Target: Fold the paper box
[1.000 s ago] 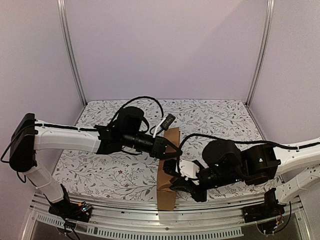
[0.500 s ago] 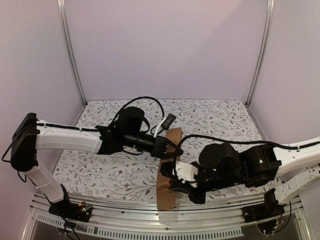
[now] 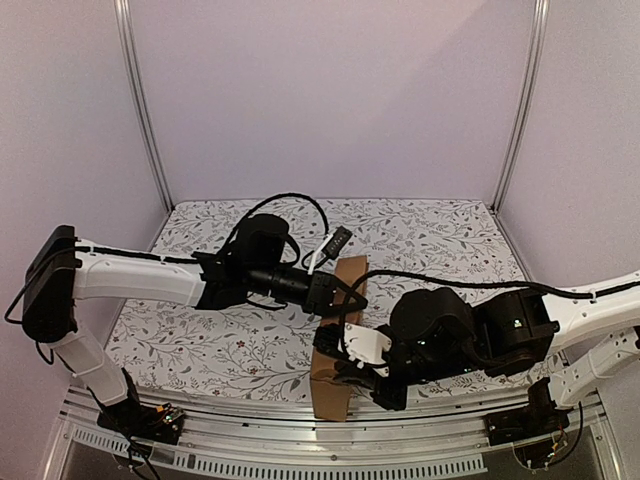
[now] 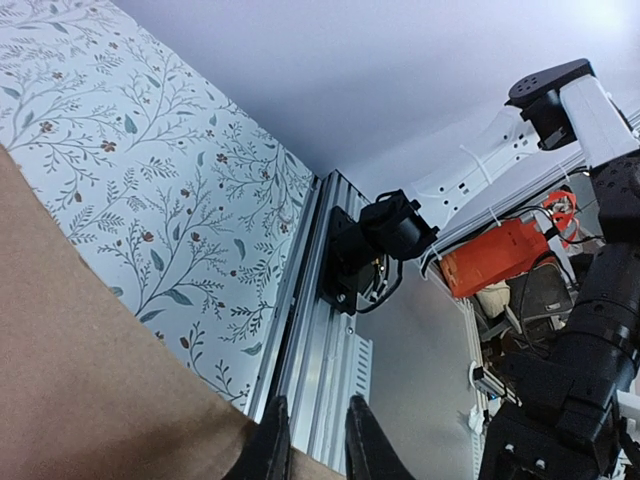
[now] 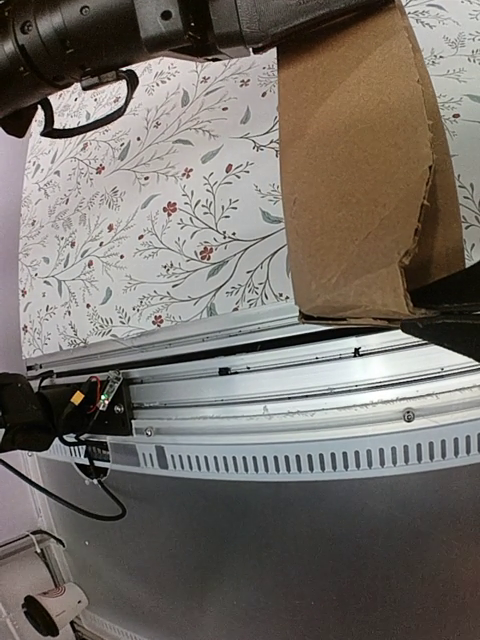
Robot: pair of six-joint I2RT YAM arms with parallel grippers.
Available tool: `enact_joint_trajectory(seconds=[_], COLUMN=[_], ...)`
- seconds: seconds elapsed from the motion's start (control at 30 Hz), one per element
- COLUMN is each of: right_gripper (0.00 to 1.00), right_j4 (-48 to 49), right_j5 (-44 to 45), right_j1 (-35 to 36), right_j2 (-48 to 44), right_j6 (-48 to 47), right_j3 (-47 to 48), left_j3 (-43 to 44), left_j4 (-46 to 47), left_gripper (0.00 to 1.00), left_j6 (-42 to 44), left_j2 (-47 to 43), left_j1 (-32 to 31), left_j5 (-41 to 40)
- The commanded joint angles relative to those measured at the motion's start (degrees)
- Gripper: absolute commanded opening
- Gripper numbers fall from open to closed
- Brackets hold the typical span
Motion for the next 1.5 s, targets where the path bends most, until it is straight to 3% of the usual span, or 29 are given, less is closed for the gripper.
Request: enact_joint_trajectory(seconds=[0.0,0.13,0.27,0.37,0.57,0.73,0.93,1.47], right_gripper=[0.0,0.01,0.16,0.21,0.24,0.17,0.0,0.0], right_j4=[0.3,0.4,0.6,0.3,-0.8,-2.0,-3.2,-9.0], right_j5=[-12.1,-12.4,-10.5,-7.7,0.3,3.2,4.3,9.4], right_j1=[5.0,5.0,5.0,5.0,5.0,5.0,5.1,5.0], right_j2=[1.6,1.5,1.5,1.3,1.3,2.1,2.8,3.0], right_j6=[1.5,2.4,3.7,5.1,7.2,7.3,7.1,10.5], right_j3=[1.2,1.5,1.3,0.9,0.5,1.2,1.6,-2.4], left_j3=[-4.2,-4.3,-4.2,-4.3,-4.3,-4.4,-4.3,-3.1], left_j4=[-12.1,-11.9,-11.7,-11.7,-11.7,-11.8,-11.9,-11.9], left_gripper=[0.19,0.19,0.19,0.19,0.19,0.19,0.19,0.19], left_j6=[-0.3,-0.4,-0.7,-0.7,-0.7,-0.7,-0.7,-0.6], left_j2=[5.6,5.6,5.6,5.5,5.3,5.1,5.0,5.8], left_j1=[0.3,0.3,0.2,0.2,0.2,0.2,0.2,0.0], left_j5=[-4.7,-4.6,-4.5,-4.5,-4.5,-4.6,-4.5,-3.8])
